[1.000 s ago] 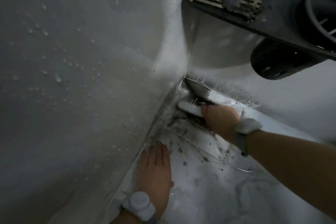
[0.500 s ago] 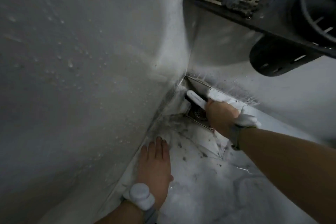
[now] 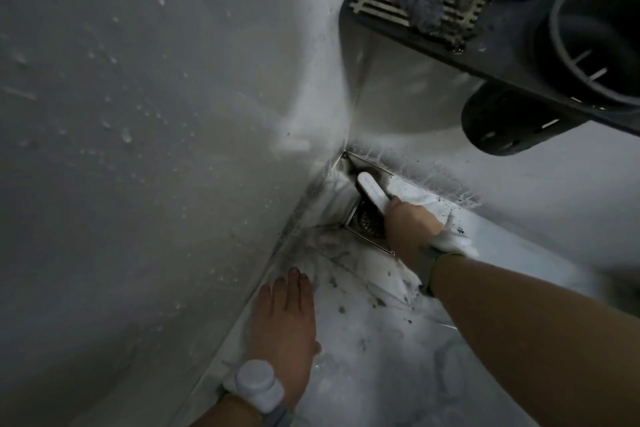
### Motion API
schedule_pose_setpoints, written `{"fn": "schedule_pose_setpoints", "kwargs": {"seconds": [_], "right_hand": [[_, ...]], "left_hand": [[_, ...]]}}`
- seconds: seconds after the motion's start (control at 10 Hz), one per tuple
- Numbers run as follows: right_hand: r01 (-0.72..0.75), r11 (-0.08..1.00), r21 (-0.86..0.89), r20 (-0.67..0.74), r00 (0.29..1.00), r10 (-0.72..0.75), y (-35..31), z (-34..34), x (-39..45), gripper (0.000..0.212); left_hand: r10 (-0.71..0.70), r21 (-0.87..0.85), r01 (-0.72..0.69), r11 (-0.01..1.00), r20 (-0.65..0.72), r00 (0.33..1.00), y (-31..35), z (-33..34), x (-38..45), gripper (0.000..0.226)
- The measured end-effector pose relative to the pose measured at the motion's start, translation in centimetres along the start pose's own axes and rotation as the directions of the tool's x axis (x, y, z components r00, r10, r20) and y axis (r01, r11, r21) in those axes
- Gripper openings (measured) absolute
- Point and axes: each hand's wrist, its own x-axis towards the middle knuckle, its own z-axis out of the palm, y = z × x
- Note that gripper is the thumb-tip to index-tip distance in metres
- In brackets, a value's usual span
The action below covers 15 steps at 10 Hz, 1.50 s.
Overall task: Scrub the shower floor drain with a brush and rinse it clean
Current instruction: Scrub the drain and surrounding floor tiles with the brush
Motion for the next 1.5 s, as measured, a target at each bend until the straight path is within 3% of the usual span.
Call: {"fn": "schedule_pose_setpoints", "kwargs": {"seconds": [0.1,0.2,0.3,0.4,0.5,0.7,0.9,1.0,1.1,1.2,1.3,1.4,1.5], "right_hand": [[0.049,0.998,-0.049,0.105,0.994,-0.043,-1.0,1.0,-3.8,0.022],[0.007,1.0,-0.013,0.169,0.986,-0.004,-0.5,0.9,-6.2,0.028],[-0.059,0.998,0.02,0.15,0.987,0.055,-0.1,1.5,-6.3,0.043],[-0.141,0.98,0.143,0.215,0.971,0.108,-2.3,2.1,-4.7,0.052],[-0.112,0.99,0.081,0.322,0.943,0.081,-3.9,2.6,-2.4,0.041],[-0.373,0.885,0.279,0.414,0.878,0.24,-5.5,3.4,-6.1,0.031],[-0.32,0.893,0.315,0.294,0.928,0.229,-4.7,2.4,-3.1,0.05],[-0.248,0.953,0.175,0.317,0.93,0.184,-5.5,3.3,-5.1,0.033],[-0.213,0.961,0.175,0.246,0.955,0.167,-4.7,2.2,-5.3,0.044],[-0.087,0.991,0.102,0.04,0.996,0.083,-4.0,1.2,-3.9,0.07],[-0.129,0.977,0.169,0.131,0.985,0.108,-3.4,1.9,-4.7,0.062],[0.022,0.992,0.127,0.293,0.954,-0.058,-2.1,1.4,-5.3,0.084],[-0.111,0.989,0.099,0.479,0.876,0.051,-1.2,-2.2,-4.3,0.039]], "left_hand": [[0.0,-0.026,0.0,1.0,-0.016,1.0,-0.2,0.9,0.1,0.117],[0.01,-0.008,-0.01,1.0,-0.03,1.0,-0.1,0.6,0.1,0.116],[-0.003,-0.02,0.003,1.0,-0.016,1.0,0.1,0.2,0.2,0.113],[-0.003,-0.013,0.003,1.0,0.008,1.0,0.0,0.0,-0.1,0.11],[-0.007,-0.001,0.007,1.0,0.004,1.0,0.2,-0.1,0.0,0.11],[-0.017,0.024,0.017,1.0,0.027,0.999,0.3,-0.2,-0.2,0.109],[-0.013,0.004,0.013,1.0,0.041,0.999,0.2,-0.7,-0.1,0.109],[-0.024,-0.013,0.025,1.0,0.037,0.999,0.0,-0.4,-0.2,0.116],[-0.018,-0.015,0.018,1.0,0.001,1.0,-0.2,1.1,0.1,0.129],[-0.029,-0.074,0.034,0.997,0.067,0.997,-0.3,1.7,0.2,0.129],[-0.041,-0.098,0.05,0.994,0.093,0.995,-0.4,1.4,0.2,0.128],[-0.011,-0.037,0.013,0.999,0.056,0.998,-0.6,1.7,0.2,0.127],[-0.003,-0.001,0.003,1.0,0.063,0.998,-0.4,1.5,0.1,0.128]]}}
